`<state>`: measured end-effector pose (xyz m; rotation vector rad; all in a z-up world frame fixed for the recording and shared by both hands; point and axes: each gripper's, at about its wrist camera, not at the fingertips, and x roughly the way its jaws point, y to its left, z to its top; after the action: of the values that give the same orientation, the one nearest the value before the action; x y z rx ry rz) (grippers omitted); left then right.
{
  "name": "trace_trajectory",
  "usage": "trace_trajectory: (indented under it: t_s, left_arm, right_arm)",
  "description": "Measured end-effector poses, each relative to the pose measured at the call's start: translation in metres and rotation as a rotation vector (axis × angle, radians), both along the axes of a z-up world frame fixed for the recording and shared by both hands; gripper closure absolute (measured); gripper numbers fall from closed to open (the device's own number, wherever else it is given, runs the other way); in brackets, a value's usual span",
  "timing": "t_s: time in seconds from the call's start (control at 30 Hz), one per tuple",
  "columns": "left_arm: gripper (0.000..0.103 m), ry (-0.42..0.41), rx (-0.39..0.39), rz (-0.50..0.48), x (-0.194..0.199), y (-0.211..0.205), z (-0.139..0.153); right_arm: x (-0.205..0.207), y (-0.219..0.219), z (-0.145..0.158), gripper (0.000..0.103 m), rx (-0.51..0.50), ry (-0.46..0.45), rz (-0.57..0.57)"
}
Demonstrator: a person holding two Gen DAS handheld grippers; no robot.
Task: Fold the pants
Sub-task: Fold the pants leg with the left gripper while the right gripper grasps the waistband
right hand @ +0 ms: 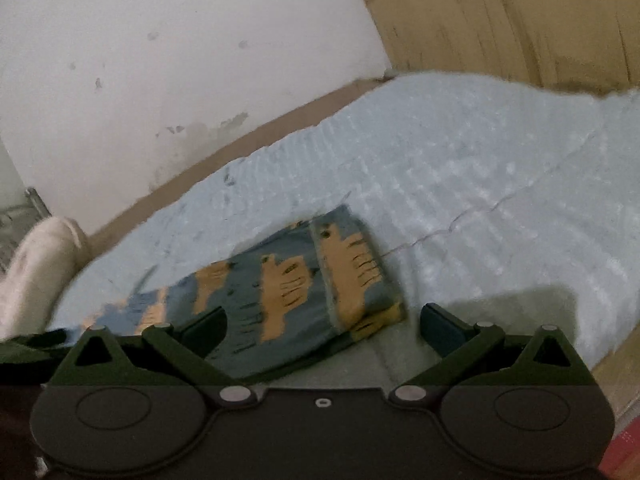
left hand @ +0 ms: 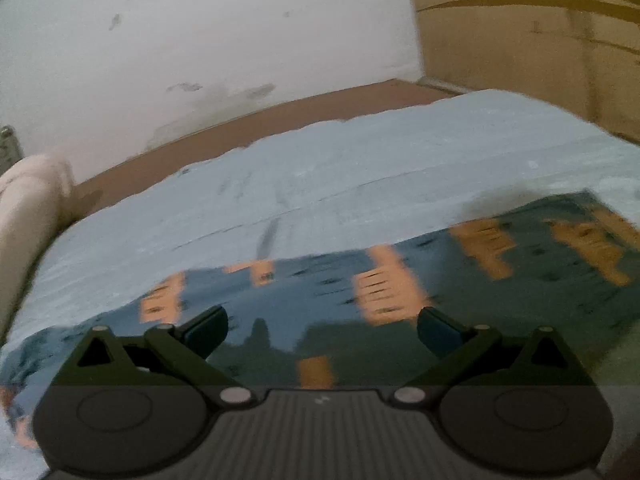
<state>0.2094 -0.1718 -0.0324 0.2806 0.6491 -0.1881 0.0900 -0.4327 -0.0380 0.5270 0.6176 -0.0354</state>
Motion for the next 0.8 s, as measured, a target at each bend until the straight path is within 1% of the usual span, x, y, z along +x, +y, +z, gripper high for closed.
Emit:
trace_trajectory:
  t_s: [0.07,0.13,0.2,0.27,0.33,0.47,0.5,0.57,0.63,0.67,0.73,0.77,0.8]
  left_arm:
    - [0.001,0.003,-0.013,-0.043,-0.004,-0.013,-0.003]
    - [0.001,0.023,0.003,-0.067,-0.006,-0.023,-0.01]
    - [0.001,0.049,0.042,-0.07,-0.008,-0.03,-0.018]
    - [0.001,0.056,0.071,-0.063,-0.012,-0.032,-0.025]
    - [0.001,0.045,0.075,-0.063,-0.018,-0.029,-0.027]
    - [0.001,0.062,0.069,-0.063,-0.022,-0.023,-0.024]
    - [0.001,0.07,0.065,-0.059,-0.021,-0.021,-0.022]
    - [0.001,0.077,0.05,-0.049,-0.02,-0.017,-0.018]
    - [0.001,0.083,0.032,-0.035,-0.017,-0.012,-0.015]
    - [0.001,0.087,0.02,-0.027,-0.015,-0.009,-0.013]
    - [0.001,0.105,-0.018,-0.013,-0.011,-0.002,-0.01]
    - [0.001,0.127,-0.048,-0.01,-0.008,0.002,-0.009]
    - [0.001,0.158,-0.085,-0.012,-0.003,0.007,-0.007]
  right_arm:
    - [0.0,0.002,0.001,0.001,0.038,0.006,0.027]
    - [0.001,0.0,-0.004,0.001,0.089,0.023,0.021]
    - [0.003,-0.001,-0.01,0.001,0.13,0.03,-0.012]
    - [0.004,-0.005,-0.016,0.001,0.176,0.022,-0.053]
    - [0.003,-0.009,-0.02,0.001,0.231,0.001,-0.103]
    - [0.005,-0.011,-0.021,0.001,0.274,-0.024,-0.176]
    - [0.004,-0.01,-0.02,0.002,0.283,-0.031,-0.197]
    - [0.003,-0.01,-0.02,0.01,0.293,-0.041,-0.24]
    - [0.0,-0.013,-0.022,0.03,0.307,-0.042,-0.301]
    - [-0.001,-0.014,-0.023,0.036,0.315,-0.039,-0.33]
    - [-0.003,-0.017,-0.024,0.06,0.32,-0.029,-0.374]
    - [-0.003,-0.018,-0.025,0.064,0.32,-0.02,-0.395]
    - [-0.004,-0.018,-0.026,0.07,0.319,-0.014,-0.408]
